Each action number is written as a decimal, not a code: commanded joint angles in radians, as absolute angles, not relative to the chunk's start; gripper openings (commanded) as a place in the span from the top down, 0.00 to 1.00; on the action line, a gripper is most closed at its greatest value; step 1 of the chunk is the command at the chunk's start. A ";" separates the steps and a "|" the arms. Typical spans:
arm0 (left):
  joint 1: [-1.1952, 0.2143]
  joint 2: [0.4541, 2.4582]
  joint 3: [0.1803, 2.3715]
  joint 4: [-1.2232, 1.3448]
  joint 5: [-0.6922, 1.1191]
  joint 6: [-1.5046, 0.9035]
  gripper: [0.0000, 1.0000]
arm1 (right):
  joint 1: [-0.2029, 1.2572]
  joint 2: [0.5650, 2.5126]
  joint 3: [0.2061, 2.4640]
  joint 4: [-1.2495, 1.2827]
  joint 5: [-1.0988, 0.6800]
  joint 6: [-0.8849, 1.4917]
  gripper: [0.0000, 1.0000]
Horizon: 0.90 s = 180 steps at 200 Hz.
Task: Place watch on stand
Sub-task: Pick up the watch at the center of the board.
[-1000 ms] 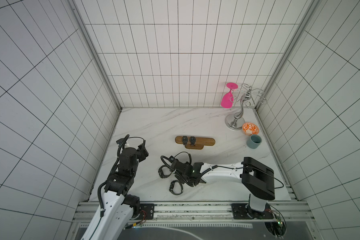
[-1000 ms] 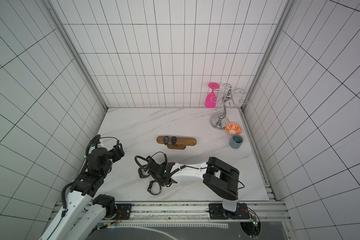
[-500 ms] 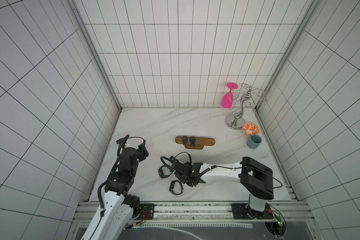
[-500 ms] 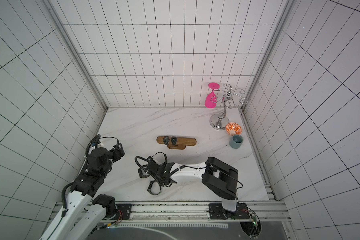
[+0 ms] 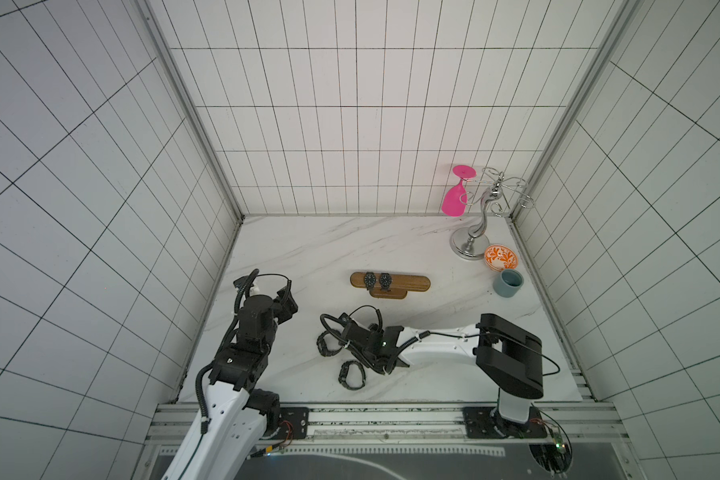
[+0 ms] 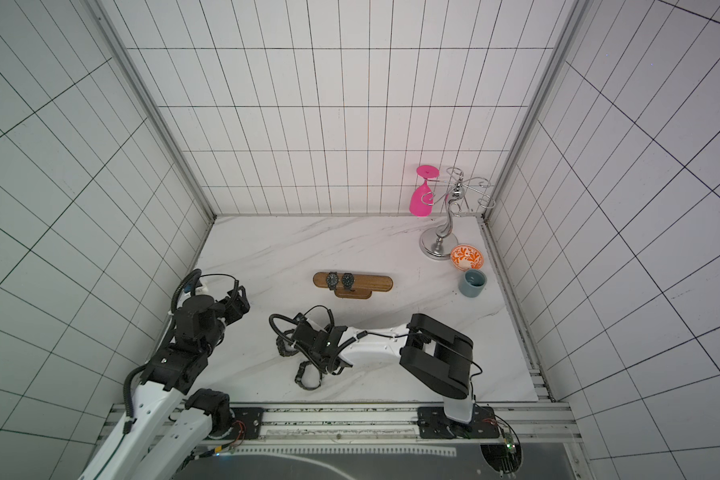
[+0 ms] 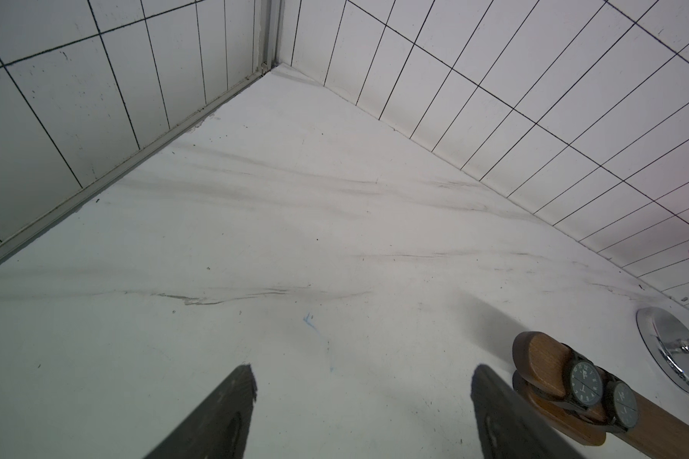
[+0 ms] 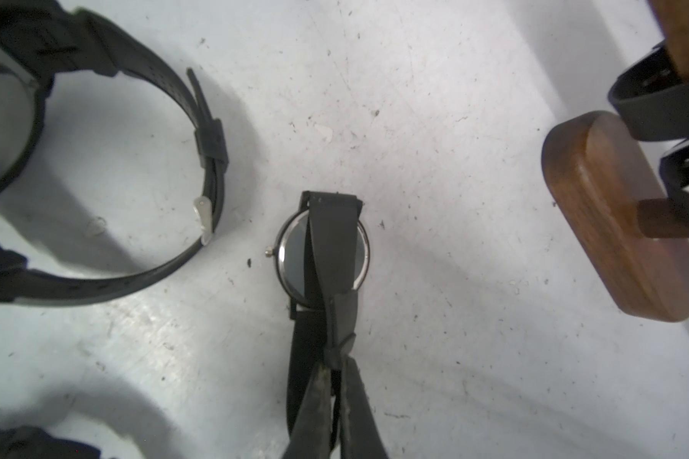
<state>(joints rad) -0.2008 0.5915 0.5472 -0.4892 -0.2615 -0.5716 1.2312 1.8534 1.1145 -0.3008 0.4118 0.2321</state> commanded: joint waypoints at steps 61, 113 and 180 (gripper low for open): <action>-0.195 0.669 0.531 -0.393 -0.084 -0.545 0.16 | 1.096 1.536 0.970 -0.107 0.267 0.322 1.00; -0.207 0.756 0.527 -0.258 0.217 -0.530 0.16 | 0.959 1.342 0.816 0.027 0.112 0.354 1.00; -0.591 0.827 0.555 -0.096 0.135 -0.579 0.20 | 0.852 1.189 0.687 0.176 -0.046 0.360 1.00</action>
